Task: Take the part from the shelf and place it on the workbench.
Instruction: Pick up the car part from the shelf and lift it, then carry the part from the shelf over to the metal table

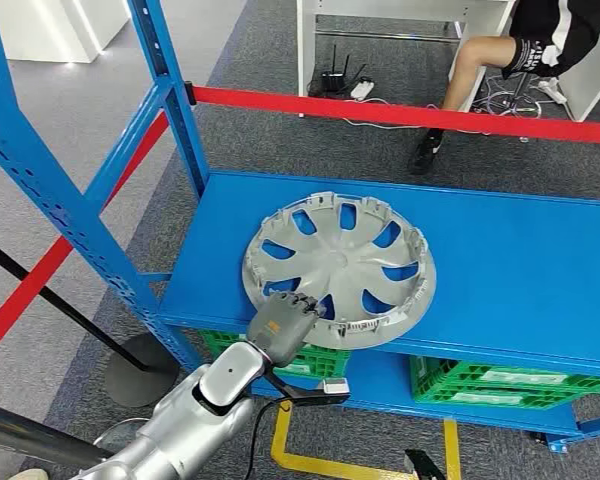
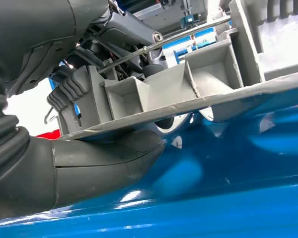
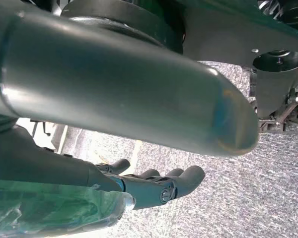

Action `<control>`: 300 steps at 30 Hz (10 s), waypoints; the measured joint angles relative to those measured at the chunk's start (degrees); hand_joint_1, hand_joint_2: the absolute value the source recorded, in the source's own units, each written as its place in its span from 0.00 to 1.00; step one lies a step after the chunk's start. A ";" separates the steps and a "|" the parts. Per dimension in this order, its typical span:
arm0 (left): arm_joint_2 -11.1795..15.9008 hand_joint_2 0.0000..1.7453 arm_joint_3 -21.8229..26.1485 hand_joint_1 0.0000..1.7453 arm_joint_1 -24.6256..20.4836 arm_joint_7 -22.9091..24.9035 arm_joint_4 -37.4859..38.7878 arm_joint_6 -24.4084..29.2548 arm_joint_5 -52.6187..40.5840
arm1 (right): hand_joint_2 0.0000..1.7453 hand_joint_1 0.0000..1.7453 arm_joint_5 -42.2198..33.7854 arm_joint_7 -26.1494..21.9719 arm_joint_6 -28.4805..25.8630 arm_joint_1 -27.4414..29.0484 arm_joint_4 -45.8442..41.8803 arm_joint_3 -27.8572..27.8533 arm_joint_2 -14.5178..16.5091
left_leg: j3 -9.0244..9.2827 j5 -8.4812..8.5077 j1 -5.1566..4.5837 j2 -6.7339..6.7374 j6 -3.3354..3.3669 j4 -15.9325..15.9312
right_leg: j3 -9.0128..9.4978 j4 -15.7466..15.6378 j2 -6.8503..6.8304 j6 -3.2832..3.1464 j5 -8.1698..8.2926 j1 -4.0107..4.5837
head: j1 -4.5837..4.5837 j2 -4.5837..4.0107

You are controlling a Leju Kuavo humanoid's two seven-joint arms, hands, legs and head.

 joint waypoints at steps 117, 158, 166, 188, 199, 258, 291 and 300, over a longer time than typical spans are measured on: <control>6.67 1.00 -6.98 0.90 2.03 -1.46 -45.78 -5.34 -0.17 | 0.00 0.00 -0.92 0.17 -0.96 0.60 0.00 -0.49 0.00 | -0.32 0.06 -0.01 -0.04 0.09 0.04 | -0.29 0.00 -0.08 -0.02 0.03 0.00 | -0.07 0.00; 6.71 1.00 -8.67 0.90 2.02 -1.94 -45.76 -5.40 -0.20 | 0.00 0.00 -0.79 0.17 -0.84 0.53 0.00 -0.61 0.00 | -0.32 0.06 -0.01 -0.04 0.09 0.04 | -0.29 0.00 -0.07 -0.02 0.03 0.00 | -0.07 0.00; 6.73 1.00 -8.74 0.90 2.00 -1.94 -45.76 -5.39 -0.20 | 0.00 0.00 -0.78 0.17 -0.84 0.53 0.00 -0.62 0.00 | -0.32 0.06 -0.01 -0.04 0.09 0.04 | -0.29 0.00 -0.07 -0.02 0.03 0.00 | -0.07 0.00; 6.73 1.00 -9.19 0.90 1.97 -2.12 -45.75 -6.32 0.28 | 0.00 0.00 -0.78 0.17 -0.85 0.53 0.00 -0.63 0.00 | -0.32 0.05 -0.03 -0.04 0.09 0.05 | -0.29 -0.02 -0.08 -0.02 0.03 -0.02 | -0.08 0.00; 6.47 1.00 -9.99 0.90 1.75 -3.07 -43.31 -10.04 2.72 | 0.00 0.00 -0.79 0.17 -0.96 0.54 0.00 -0.63 0.02 | -0.50 -0.20 -0.52 -0.04 0.60 0.54 | -0.27 -0.08 -0.02 0.46 0.14 -0.54 | -0.09 0.00; 6.59 1.00 -9.90 0.90 1.11 -2.77 -37.63 -11.15 5.42 | 0.00 0.00 -0.09 0.07 -0.74 -0.07 -0.02 -0.98 0.79 | -9.01 -3.78 0.10 0.57 -1.25 17.53 | -2.72 0.64 -1.03 -2.09 1.11 0.20 | -0.83 0.00; 6.58 1.00 -10.05 0.90 1.52 -2.77 -37.35 -11.21 5.40 | 0.00 0.00 -0.11 0.50 -0.70 -0.18 -0.01 -1.09 0.76 | -1.71 -1.53 0.02 0.68 -0.74 7.68 | -3.42 -0.03 -1.11 -1.94 2.41 0.47 | -0.81 0.00; 6.35 1.00 -10.05 0.90 1.33 -2.77 -37.34 -11.22 5.39 | 0.00 0.00 -0.11 0.66 -0.69 0.16 0.02 -1.08 0.76 | -0.12 0.72 -0.31 0.77 2.21 -0.56 | -8.54 10.54 -0.88 0.54 -4.57 0.19 | -0.26 0.00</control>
